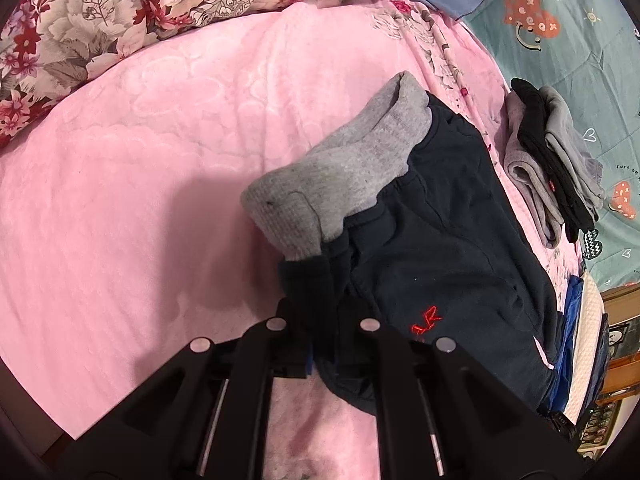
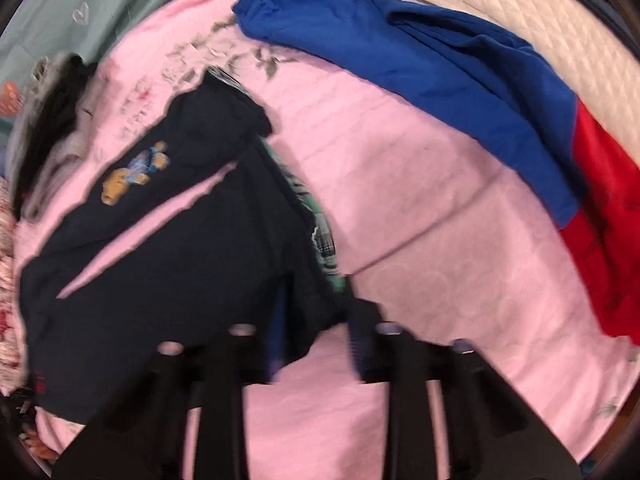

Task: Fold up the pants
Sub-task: 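Grasp the bear-patch leg hem with the right tool while the left tool holds the grey cuff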

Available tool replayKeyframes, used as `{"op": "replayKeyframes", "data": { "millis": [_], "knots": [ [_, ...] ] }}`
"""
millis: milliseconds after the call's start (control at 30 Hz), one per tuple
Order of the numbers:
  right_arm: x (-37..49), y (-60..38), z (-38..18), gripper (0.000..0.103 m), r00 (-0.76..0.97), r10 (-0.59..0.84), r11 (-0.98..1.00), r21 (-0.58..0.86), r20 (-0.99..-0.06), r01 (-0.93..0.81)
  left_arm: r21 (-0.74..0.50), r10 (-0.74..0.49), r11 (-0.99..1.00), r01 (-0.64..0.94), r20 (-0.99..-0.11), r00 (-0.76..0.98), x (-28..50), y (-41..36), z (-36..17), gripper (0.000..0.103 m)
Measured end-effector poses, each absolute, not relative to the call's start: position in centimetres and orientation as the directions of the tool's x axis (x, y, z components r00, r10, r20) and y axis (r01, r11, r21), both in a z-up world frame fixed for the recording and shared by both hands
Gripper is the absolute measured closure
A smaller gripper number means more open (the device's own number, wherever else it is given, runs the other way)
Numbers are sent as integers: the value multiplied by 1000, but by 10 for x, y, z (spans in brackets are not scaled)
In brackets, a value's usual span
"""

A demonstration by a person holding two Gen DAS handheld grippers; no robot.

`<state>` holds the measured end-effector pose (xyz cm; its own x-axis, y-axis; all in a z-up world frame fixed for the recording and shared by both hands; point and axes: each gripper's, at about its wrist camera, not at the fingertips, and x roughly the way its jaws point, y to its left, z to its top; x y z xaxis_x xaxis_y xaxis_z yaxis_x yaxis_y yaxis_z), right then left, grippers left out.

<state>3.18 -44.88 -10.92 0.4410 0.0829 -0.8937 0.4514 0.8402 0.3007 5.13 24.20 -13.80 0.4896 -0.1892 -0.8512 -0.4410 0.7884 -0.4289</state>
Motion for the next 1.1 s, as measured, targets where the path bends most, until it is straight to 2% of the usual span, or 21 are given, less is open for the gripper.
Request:
{"op": "replayKeyframes", "data": {
  "millis": [133,233,333,400,433,467,500,533,567,633,667,733,767,867,1033,1067,1100],
  "knots": [
    [10,-451,-78,91,500,76,837,328,-863,438,-475,-217,761,-441,-827,518,44,250,-129,96],
    [-10,-446,-63,91,508,81,842,332,-858,426,-466,-200,778,-421,-820,537,35,250,-114,97],
    [-23,-443,-68,91,482,57,854,293,-874,431,-447,-190,793,-414,-827,528,26,250,-110,97],
    [-24,-439,-84,86,437,31,863,245,-899,442,-412,-186,817,-403,-850,492,26,248,-118,96],
    [-22,-436,-96,75,387,-12,877,176,-922,448,-380,-171,835,-399,-867,468,28,245,-123,92],
    [-17,-432,-103,57,351,-46,883,127,-935,453,-352,-151,843,-407,-881,449,29,243,-125,78],
    [-16,-430,-106,52,326,-76,887,85,-942,454,-308,-109,852,-423,-895,432,27,242,-124,60],
    [-15,-429,-102,49,334,-87,893,75,-939,443,-284,-78,861,-423,-894,441,24,241,-118,52],
    [-14,-428,-92,48,356,-89,899,79,-930,431,-262,-40,878,-401,-874,484,19,240,-104,39],
    [-8,-430,-68,42,423,-100,907,93,-901,411,-220,19,899,-380,-845,535,12,237,-81,29],
    [-5,-431,-60,34,453,-96,910,106,-887,400,-211,39,904,-371,-825,564,11,236,-67,27],
    [20,-434,-40,19,525,-40,926,166,-850,340,-238,11,910,-340,-804,594,20,236,-49,25],
    [35,-436,-34,17,556,2,934,201,-831,296,-273,-46,916,-293,-798,600,33,233,-43,23],
    [95,-443,-36,17,583,56,946,229,-810,228,-307,-135,926,-219,-811,569,83,218,-46,23],
    [161,-451,-81,18,454,44,952,175,-890,250,-374,-287,920,-118,-846,449,158,187,-87,26],
    [169,-452,-92,18,419,46,954,164,-907,251,-360,-281,926,-117,-859,427,167,182,-97,29],
    [166,-451,-96,19,408,41,955,155,-912,251,-345,-271,931,-116,-870,413,169,177,-105,37]
  ]
}}
